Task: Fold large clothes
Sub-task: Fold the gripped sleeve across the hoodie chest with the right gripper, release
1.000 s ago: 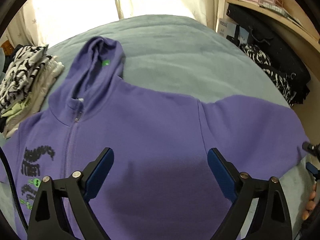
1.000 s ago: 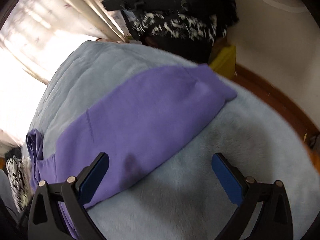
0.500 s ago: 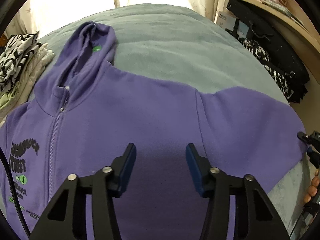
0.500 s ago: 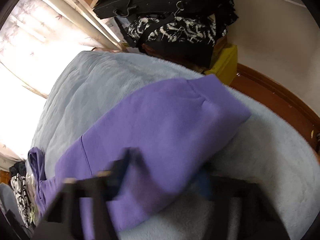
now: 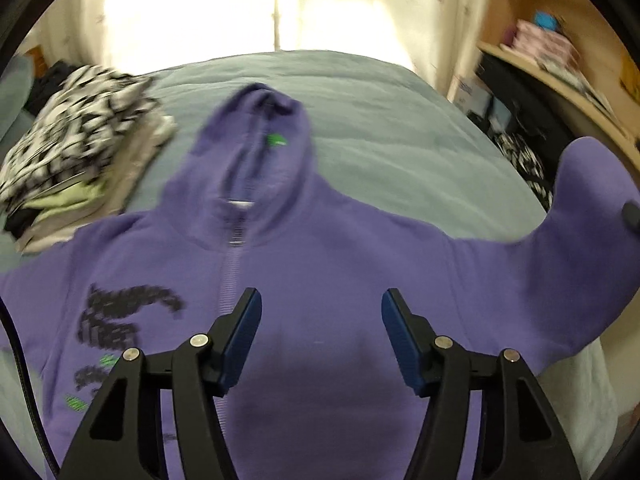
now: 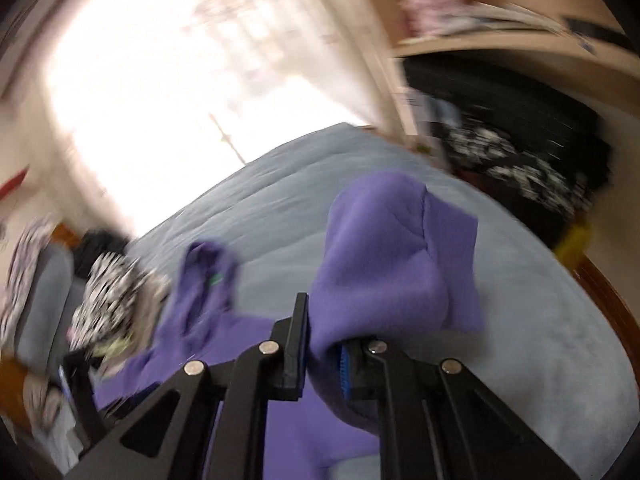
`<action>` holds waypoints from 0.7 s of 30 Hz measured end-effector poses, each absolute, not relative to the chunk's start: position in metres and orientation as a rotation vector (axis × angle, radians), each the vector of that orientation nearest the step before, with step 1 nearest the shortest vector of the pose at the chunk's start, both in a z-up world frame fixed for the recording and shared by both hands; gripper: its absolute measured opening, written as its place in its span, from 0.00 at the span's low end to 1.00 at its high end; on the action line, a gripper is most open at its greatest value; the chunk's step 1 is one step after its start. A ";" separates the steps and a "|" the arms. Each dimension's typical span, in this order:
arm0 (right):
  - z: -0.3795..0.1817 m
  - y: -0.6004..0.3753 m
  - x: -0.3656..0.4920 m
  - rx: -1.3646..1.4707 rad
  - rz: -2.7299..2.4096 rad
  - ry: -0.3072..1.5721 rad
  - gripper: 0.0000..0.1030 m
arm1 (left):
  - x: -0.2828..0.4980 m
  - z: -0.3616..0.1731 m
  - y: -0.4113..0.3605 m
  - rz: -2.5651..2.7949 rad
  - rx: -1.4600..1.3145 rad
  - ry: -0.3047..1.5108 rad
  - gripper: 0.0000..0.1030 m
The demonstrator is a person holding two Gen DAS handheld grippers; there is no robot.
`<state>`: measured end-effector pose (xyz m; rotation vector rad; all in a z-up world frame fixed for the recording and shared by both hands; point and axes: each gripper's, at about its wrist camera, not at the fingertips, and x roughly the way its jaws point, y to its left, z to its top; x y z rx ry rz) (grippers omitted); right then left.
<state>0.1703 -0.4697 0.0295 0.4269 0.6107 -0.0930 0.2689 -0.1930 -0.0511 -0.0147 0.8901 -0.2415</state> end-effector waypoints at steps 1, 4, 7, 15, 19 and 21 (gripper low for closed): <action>0.029 -0.449 0.176 0.398 -0.058 0.627 0.12 | 0.269 -0.049 -0.180 -0.224 -0.031 0.890 0.59; 0.013 -0.403 0.192 0.337 0.003 0.690 0.12 | 0.268 -0.052 -0.149 -0.190 -0.043 0.917 0.59; -0.025 -0.364 0.206 0.310 0.063 0.799 0.12 | 0.265 -0.060 -0.127 -0.147 -0.010 0.927 0.59; -0.126 -0.291 0.201 0.236 0.126 1.065 0.36 | 0.246 -0.091 -0.095 -0.175 -0.015 0.985 0.59; -0.128 -0.292 0.184 0.295 0.152 1.034 0.46 | 0.233 -0.094 -0.098 -0.255 -0.050 0.999 0.59; -0.125 -0.296 0.177 0.329 0.162 1.031 0.47 | 0.229 -0.094 -0.102 -0.291 -0.065 1.002 0.59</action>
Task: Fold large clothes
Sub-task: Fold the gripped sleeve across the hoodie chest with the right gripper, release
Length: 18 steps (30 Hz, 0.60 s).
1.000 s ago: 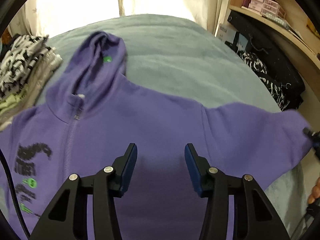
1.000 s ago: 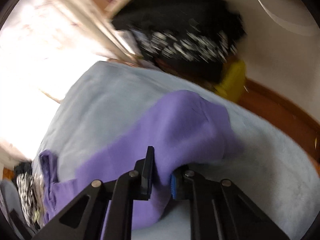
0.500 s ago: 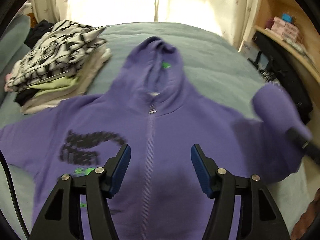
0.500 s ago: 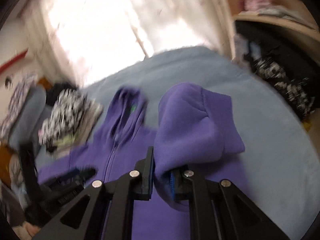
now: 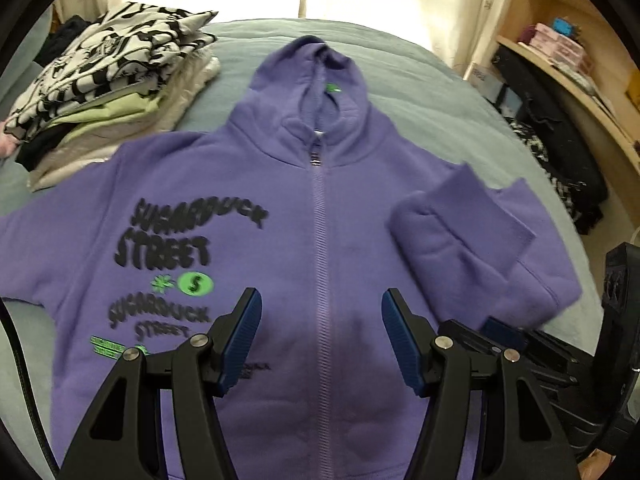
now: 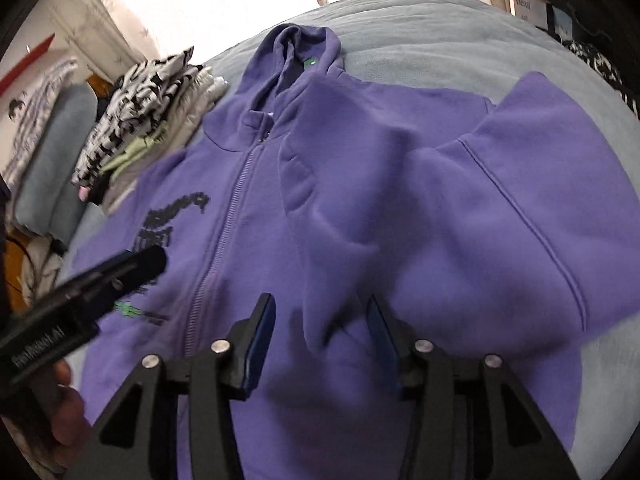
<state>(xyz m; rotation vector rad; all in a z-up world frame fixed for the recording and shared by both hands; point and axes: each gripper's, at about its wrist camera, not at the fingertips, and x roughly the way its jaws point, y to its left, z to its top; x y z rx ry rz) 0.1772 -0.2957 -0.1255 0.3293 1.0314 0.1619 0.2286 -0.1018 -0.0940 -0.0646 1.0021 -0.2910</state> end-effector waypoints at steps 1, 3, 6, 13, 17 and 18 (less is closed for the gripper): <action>-0.124 -0.295 0.175 0.339 0.162 1.031 0.47 | 0.227 -0.093 -0.104 -0.308 -0.073 1.006 0.59; -0.123 -0.299 0.166 0.352 0.156 1.025 0.47 | 0.225 -0.093 -0.106 -0.342 -0.098 1.013 0.59; -0.119 -0.304 0.150 0.351 0.129 1.000 0.47 | 0.222 -0.094 -0.109 -0.385 -0.135 1.030 0.60; -0.126 -0.318 0.122 0.432 0.073 0.953 0.52 | 0.219 -0.099 -0.127 -0.440 -0.155 1.078 0.60; -0.131 -0.322 0.117 0.465 0.052 0.948 0.52 | 0.212 -0.097 -0.149 -0.473 -0.104 1.079 0.61; -0.129 -0.323 0.116 0.463 0.044 0.942 0.52 | 0.210 -0.097 -0.158 -0.484 -0.084 1.080 0.62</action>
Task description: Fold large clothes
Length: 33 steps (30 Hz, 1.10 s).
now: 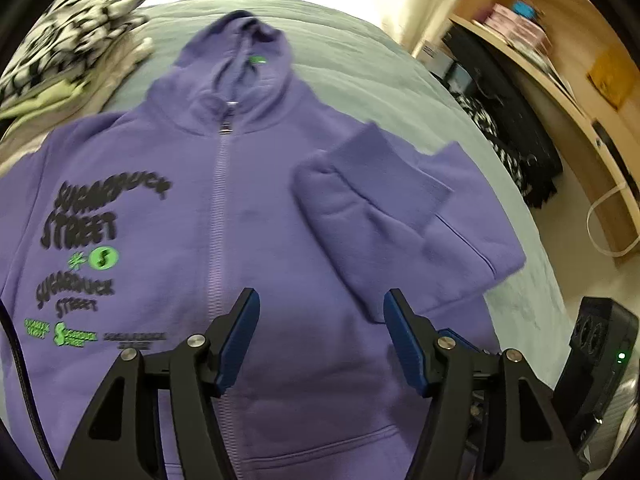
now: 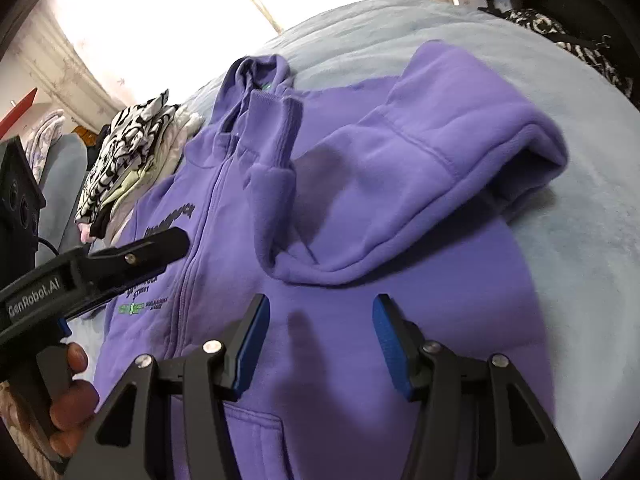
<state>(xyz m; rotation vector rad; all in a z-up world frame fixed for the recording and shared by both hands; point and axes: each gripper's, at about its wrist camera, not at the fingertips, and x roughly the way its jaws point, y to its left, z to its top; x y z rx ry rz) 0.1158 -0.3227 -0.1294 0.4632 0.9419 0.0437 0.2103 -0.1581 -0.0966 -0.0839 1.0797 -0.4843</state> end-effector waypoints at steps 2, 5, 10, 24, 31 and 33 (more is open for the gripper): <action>-0.126 -0.323 0.113 0.459 0.035 0.926 0.52 | 0.208 -0.095 -0.170 -0.496 -0.056 1.077 0.63; -0.126 -0.325 0.107 0.458 0.025 0.914 0.52 | 0.206 -0.094 -0.191 -0.488 -0.001 1.072 0.65; -0.135 -0.326 0.100 0.465 0.021 0.909 0.52 | 0.212 -0.102 -0.223 -0.441 0.090 1.097 0.65; -0.143 -0.327 0.097 0.450 0.029 0.877 0.52 | 0.216 -0.038 -0.202 -0.337 0.161 0.806 0.08; -0.145 -0.328 0.097 0.455 0.034 0.872 0.52 | 0.234 -0.066 -0.099 -0.188 0.039 0.875 0.12; -0.146 -0.327 0.098 0.453 0.033 0.877 0.53 | 0.240 -0.089 -0.073 -0.213 -0.047 0.964 0.20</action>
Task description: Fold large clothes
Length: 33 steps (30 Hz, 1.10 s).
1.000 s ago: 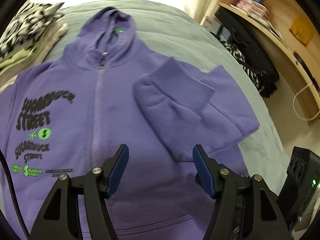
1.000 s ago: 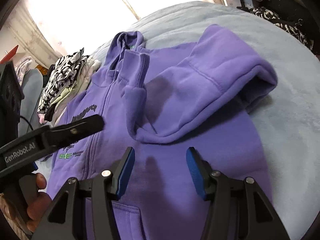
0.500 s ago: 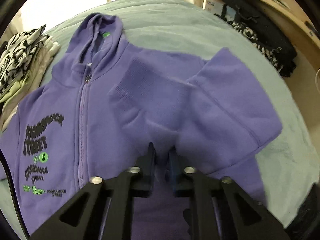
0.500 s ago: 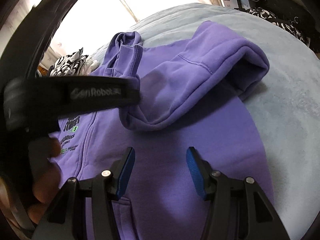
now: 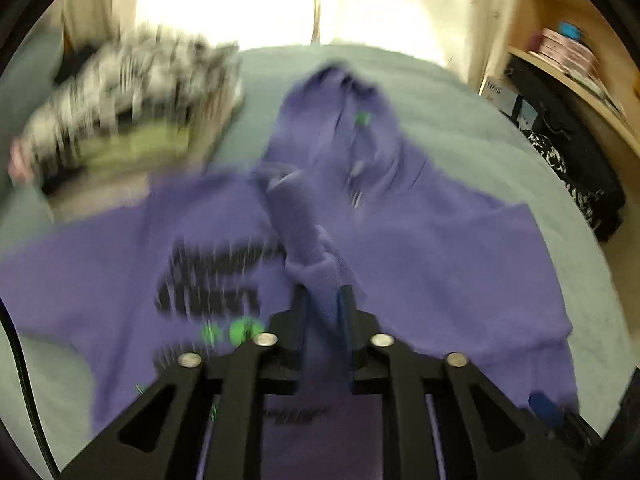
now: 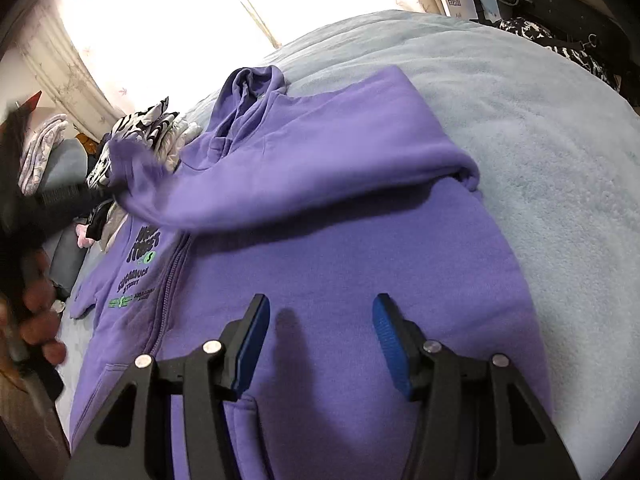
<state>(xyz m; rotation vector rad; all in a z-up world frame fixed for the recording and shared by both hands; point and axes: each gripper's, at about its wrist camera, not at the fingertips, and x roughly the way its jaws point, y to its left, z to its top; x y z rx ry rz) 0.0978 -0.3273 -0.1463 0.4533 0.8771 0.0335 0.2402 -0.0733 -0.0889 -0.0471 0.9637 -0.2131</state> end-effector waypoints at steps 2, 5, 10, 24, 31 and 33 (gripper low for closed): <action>-0.146 -0.327 0.098 0.450 0.032 0.879 0.53 | 0.242 -0.107 -0.051 -0.227 -0.103 1.017 0.28; -0.146 -0.325 0.098 0.444 0.031 0.882 0.54 | 0.244 -0.122 -0.026 -0.274 -0.202 1.054 0.42; -0.141 -0.323 0.101 0.442 0.027 0.928 0.55 | 0.252 -0.122 0.005 -0.341 -0.346 1.031 0.62; -0.065 -0.379 0.193 0.361 -0.029 0.929 0.72 | 0.312 -0.146 0.007 -0.320 -0.322 1.128 0.64; -0.124 -0.432 0.269 0.452 -0.142 0.987 0.72 | 0.327 -0.136 -0.017 -0.311 -0.171 1.126 0.13; -0.140 -0.442 0.279 0.537 -0.121 1.006 0.69 | 0.329 -0.127 -0.023 -0.300 -0.126 1.087 0.08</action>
